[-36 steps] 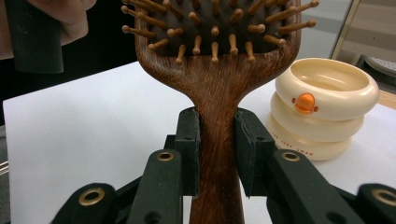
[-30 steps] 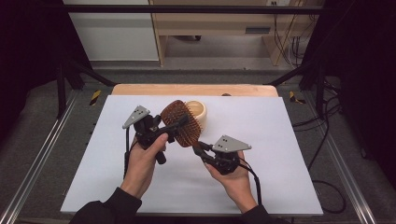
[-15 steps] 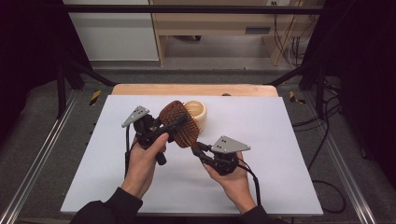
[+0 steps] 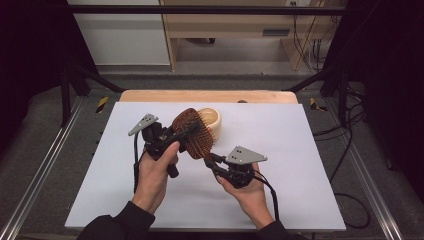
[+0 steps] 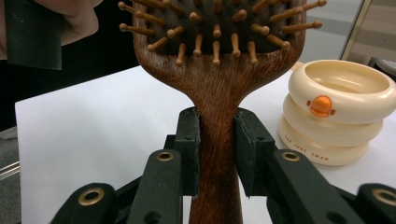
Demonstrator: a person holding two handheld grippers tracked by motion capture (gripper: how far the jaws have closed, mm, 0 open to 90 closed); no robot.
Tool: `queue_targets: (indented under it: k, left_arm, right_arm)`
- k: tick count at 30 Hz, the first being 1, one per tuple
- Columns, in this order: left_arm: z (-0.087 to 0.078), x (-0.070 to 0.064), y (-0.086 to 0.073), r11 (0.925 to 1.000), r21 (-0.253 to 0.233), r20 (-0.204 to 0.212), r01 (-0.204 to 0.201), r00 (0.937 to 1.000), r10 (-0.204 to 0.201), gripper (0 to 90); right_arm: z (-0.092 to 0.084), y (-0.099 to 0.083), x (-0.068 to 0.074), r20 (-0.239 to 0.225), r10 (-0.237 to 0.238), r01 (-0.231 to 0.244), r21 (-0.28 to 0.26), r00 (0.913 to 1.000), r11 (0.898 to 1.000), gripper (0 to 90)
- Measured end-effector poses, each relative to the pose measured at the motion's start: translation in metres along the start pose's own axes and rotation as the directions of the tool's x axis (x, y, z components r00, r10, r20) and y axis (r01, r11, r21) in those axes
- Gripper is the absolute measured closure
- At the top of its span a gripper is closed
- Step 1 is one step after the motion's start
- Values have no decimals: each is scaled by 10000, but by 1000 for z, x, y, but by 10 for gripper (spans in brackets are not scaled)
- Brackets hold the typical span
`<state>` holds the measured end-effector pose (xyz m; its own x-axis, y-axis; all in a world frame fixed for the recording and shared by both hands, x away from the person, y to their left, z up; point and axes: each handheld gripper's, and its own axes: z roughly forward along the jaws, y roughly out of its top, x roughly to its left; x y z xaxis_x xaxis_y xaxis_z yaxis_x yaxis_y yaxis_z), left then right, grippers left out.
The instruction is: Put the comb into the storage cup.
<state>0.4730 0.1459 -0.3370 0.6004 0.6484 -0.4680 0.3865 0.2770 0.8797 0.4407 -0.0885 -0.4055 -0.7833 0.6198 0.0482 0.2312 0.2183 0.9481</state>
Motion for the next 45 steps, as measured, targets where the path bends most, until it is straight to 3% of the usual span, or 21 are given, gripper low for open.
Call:
queue_targets:
  k: [23,33,37,41,45]
  left_arm:
    - [1,-3,1,9998,27,223,218,9995,-219,506]
    - [-7,-1,6,9984,-121,-299,-555,9980,551,504]
    - [-10,1,8,9958,-155,-637,-899,9940,888,504]
    - [-12,2,11,9943,-222,-761,-1041,9919,1022,503]
    - [-13,1,13,9918,-266,-853,-1248,9888,1222,503]
  right_arm:
    - [4,-3,-2,-82,271,-271,34,9996,9996,706]
    - [1,-8,-6,103,382,-387,443,9992,9983,419]
    - [1,-12,-9,557,250,-277,487,9981,9984,306]
    - [4,-17,-13,1288,-48,-36,649,9917,9979,230]
    - [3,-19,-18,1393,62,-190,911,9902,9957,153]
